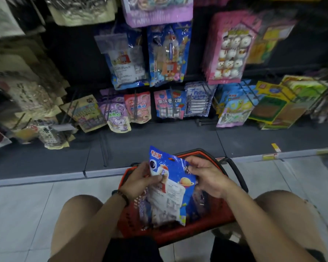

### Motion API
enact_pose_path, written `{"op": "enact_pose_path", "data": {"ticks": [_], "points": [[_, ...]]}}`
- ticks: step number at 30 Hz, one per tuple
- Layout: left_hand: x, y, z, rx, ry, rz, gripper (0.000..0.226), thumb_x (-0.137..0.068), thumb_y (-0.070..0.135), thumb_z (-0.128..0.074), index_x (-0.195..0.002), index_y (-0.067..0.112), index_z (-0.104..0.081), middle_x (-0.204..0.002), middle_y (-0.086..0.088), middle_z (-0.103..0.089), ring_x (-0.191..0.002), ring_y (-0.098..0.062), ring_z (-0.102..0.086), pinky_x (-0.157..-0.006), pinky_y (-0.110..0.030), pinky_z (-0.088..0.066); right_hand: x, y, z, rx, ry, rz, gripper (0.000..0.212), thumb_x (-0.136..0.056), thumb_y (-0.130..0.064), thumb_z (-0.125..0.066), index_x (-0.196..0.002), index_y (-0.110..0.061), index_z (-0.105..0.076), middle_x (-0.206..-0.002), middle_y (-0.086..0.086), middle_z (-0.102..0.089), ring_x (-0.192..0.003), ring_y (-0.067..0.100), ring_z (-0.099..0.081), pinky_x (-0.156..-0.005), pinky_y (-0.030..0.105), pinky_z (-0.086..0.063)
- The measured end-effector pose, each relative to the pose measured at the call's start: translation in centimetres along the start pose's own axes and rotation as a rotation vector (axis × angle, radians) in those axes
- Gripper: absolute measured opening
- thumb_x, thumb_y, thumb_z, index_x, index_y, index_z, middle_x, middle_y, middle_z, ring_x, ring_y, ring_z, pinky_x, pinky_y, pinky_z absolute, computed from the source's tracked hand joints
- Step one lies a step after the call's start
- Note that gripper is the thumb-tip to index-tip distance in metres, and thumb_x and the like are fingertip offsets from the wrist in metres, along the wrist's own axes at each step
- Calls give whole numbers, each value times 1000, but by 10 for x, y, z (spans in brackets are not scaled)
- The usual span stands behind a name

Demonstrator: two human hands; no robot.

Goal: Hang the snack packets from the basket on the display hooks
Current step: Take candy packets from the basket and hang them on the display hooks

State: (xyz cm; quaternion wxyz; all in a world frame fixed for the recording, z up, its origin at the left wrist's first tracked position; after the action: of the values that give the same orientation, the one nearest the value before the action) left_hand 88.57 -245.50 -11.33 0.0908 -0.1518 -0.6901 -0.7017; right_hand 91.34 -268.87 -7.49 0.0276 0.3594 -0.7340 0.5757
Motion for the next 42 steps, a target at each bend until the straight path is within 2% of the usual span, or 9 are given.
{"op": "enact_pose_path", "data": {"ticks": [11,14,18,21,23,27,33,38,42], "points": [[40,72,-20,333,167,-173,45,-83,18,-85,-123,8,-67,-124,-18,-75,-111,-40,-74,-87,-50,-63,33,-61,-5,151,163,238,39,-80,-25,-85,-116,-15,-76,-117,15,-79,-112,39,-74,-98,54,-54],[43,91,-23,318,183,-201,44,-83,18,-84,-121,7,-65,-123,-17,-76,-108,-37,-75,-85,-47,-63,34,-64,-9,152,191,281,7,-87,-21,-85,-93,-21,-81,-99,9,-82,-92,26,-79,-76,37,-61],[52,108,-18,128,418,-245,49,-87,15,-84,-123,20,-51,-129,0,-65,-112,-15,-69,-81,-28,-61,35,-73,-12,189,263,326,14,-90,-15,-83,-81,-26,-82,-81,4,-80,-70,17,-77,-51,23,-54],[72,117,-23,-155,592,-387,53,-85,28,-86,-124,32,-50,-128,10,-50,-113,-2,-57,-87,-21,-50,32,-79,-15,195,357,390,5,-89,-14,-84,-90,-19,-83,-97,12,-83,-93,36,-79,-83,50,-65],[77,116,-40,-230,472,-459,51,-84,24,-86,-121,40,-56,-128,11,-51,-115,1,-57,-85,-14,-50,35,-84,-22,184,415,440,8,-87,-17,-85,-91,-24,-84,-95,5,-84,-90,30,-81,-86,54,-64],[68,117,-76,-49,85,-383,72,-83,12,-85,-143,33,-51,-144,5,-58,-132,-9,-58,-99,-34,-59,41,-94,-58,257,346,530,27,-69,-40,-89,-95,-34,-83,-89,-6,-82,-83,13,-79,-77,29,-63],[54,134,-59,108,269,-412,28,-108,23,-55,-135,22,-66,-131,-1,-74,-124,-22,-68,-107,-52,-53,47,-108,-71,423,175,537,23,-86,-33,-84,-109,-34,-83,-98,-8,-80,-91,9,-75,-79,23,-59],[46,144,-45,153,202,-322,24,-106,34,-58,-126,31,-71,-127,-2,-76,-118,-27,-73,-98,-46,-60,65,-135,-24,708,607,687,51,-81,-36,-90,-125,-51,-68,-113,-11,-55,-103,-3,-58,-90,16,-47],[38,159,-39,205,167,-320,33,-101,36,-63,-134,31,-62,-133,-2,-73,-122,-26,-71,-101,-51,-57,61,-133,-19,639,282,604,94,-84,-31,-90,-152,-66,-35,-159,-20,-41,-143,-1,-44,-112,29,-47]]}}
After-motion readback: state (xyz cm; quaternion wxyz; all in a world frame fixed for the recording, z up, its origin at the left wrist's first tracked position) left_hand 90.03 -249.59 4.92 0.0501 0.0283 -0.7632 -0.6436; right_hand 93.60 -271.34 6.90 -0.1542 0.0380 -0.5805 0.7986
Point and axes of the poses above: each hand's wrist, its own x-axis away from the middle knuckle, its own z-axis out of the back of the hand, y = z × x, the point moved 5 cm from there along -x, towards the middle knuckle
